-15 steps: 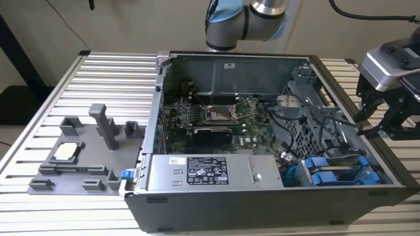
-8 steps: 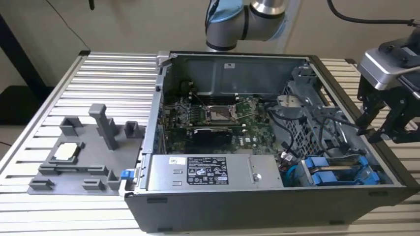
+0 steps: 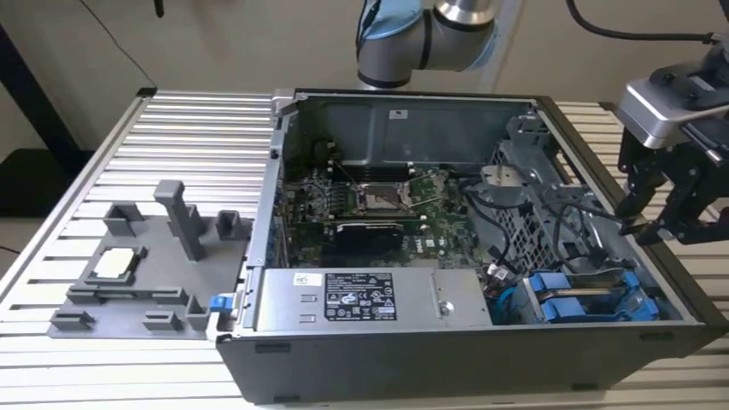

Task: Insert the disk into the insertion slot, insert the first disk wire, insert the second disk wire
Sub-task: 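Insert the first disk wire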

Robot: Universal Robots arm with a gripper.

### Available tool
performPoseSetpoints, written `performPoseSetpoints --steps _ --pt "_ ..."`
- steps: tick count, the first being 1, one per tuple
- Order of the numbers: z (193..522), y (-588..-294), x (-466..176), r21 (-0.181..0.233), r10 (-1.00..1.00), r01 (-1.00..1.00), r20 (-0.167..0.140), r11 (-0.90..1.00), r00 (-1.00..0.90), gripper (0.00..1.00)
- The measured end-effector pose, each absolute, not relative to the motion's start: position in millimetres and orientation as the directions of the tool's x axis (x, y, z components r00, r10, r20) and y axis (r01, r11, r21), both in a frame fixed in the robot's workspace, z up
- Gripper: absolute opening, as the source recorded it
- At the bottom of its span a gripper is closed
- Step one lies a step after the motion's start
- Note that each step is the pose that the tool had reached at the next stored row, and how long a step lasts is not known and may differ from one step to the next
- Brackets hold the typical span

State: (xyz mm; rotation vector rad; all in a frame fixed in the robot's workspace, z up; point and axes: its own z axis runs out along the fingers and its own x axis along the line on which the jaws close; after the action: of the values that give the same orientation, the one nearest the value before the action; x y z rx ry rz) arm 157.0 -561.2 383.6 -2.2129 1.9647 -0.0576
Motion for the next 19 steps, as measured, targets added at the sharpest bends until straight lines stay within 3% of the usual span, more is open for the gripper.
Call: performPoseSetpoints --steps 15,17,19 --pt "383.5 -558.2 155.8 -0.161 -0.990 -0.983 -0.091 -0.090 0.105 0.41" --pt "383.5 -558.2 155.8 -0.161 -0.990 -0.983 -0.091 -0.089 0.105 0.38" --pt "383.5 -558.2 155.8 -0.161 -0.990 -0.983 -0.091 -0.089 0.104 0.25"
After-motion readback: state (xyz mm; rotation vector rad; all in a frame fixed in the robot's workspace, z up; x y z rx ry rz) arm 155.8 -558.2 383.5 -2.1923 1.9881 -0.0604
